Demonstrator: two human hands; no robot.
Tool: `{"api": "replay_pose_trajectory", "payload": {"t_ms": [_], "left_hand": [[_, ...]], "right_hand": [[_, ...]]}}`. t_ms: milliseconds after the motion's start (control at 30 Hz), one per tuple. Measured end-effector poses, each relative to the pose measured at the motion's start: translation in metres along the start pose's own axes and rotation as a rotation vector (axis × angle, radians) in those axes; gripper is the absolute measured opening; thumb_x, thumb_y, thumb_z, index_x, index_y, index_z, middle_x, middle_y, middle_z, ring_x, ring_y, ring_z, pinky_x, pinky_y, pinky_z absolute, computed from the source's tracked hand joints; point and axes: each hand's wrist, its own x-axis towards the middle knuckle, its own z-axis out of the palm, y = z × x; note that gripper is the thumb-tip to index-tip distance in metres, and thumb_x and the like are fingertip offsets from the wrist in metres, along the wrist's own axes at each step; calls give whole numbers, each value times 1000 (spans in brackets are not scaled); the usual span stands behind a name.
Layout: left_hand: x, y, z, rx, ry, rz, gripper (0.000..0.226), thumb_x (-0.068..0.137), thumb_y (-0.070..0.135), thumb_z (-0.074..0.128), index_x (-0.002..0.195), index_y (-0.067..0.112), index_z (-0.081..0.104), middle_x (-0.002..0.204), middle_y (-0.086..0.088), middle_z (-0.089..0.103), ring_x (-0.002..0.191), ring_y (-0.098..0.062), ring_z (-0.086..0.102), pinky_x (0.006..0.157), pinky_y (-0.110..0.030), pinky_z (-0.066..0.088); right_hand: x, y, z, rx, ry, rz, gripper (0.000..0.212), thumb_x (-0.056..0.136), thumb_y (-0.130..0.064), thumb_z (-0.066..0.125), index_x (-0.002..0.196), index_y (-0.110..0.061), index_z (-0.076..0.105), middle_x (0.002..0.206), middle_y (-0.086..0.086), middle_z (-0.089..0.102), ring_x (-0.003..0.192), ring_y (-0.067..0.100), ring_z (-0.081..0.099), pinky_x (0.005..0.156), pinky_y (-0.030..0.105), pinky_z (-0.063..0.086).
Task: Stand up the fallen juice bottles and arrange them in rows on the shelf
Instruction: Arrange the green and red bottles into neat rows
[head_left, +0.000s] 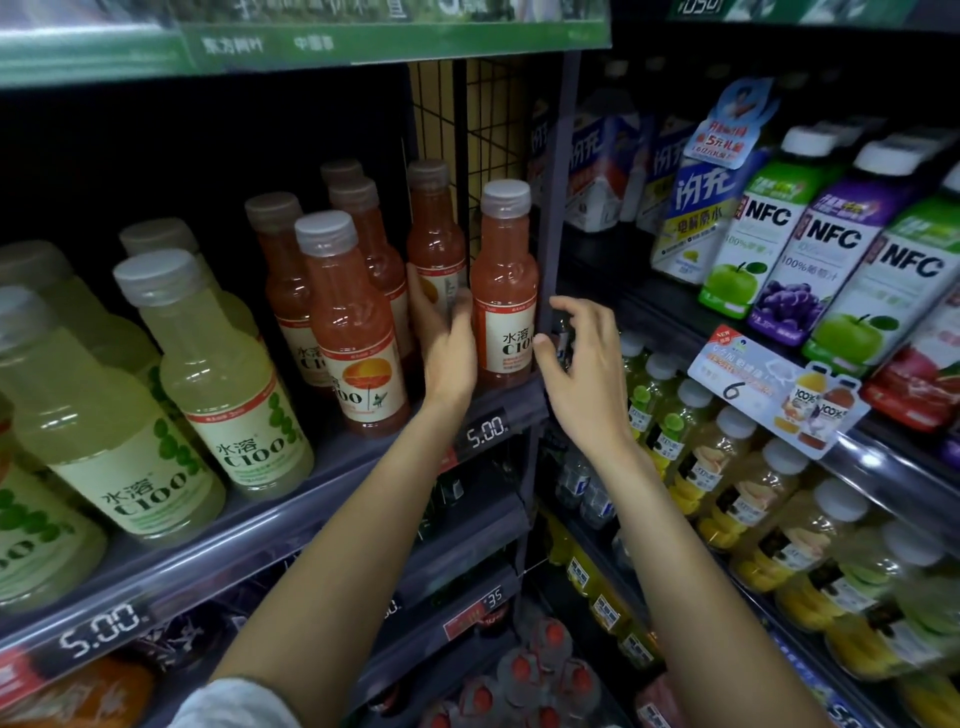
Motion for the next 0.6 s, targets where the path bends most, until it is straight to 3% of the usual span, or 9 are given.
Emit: {"api": "replay_pose_trajectory", "payload": {"t_ms": [100, 267, 433, 500, 600], "left_hand": [[6, 5, 6, -53, 28, -19, 60, 102, 42, 35, 153, 28, 6, 161, 3, 9, 146, -13, 12, 118, -34, 9], [19, 4, 16, 54, 93, -53, 64, 101, 51, 29, 154, 22, 7, 161, -4, 8, 148, -20, 8, 120, -45, 7], [20, -1, 23, -33, 99, -93, 59, 101, 51, 28, 152, 24, 17, 159, -2, 11, 146, -20, 13, 117, -41, 12], [29, -4, 19, -184, 75, -184, 77, 89, 73, 32, 151, 28, 23, 158, 2, 21, 144, -16, 22, 120, -42, 13], [59, -38, 21, -273, 38, -305, 118, 50, 101, 37, 147, 35, 33, 149, 7, 42, 135, -13, 40, 116, -44, 25]], "right_hand": [[-1, 4, -2, 10, 19, 25, 36, 91, -18, 56, 126, -12, 51, 127, 8, 46, 118, 23, 48, 98, 34, 40], [0, 7, -2, 1, 2, 39, 36, 92, -18, 56, 127, -12, 51, 128, 8, 46, 119, 23, 47, 99, 31, 38], [1, 9, 3, 10, 1, 46, 38, 91, -19, 57, 128, -13, 50, 129, 7, 46, 119, 21, 47, 99, 33, 40], [1, 9, 6, 18, -3, 32, 38, 91, -20, 58, 128, -13, 50, 129, 7, 45, 120, 21, 46, 100, 33, 39], [3, 8, 10, 19, -18, 22, 40, 90, -23, 59, 128, -15, 49, 130, 6, 45, 122, 19, 44, 100, 28, 36]]}}
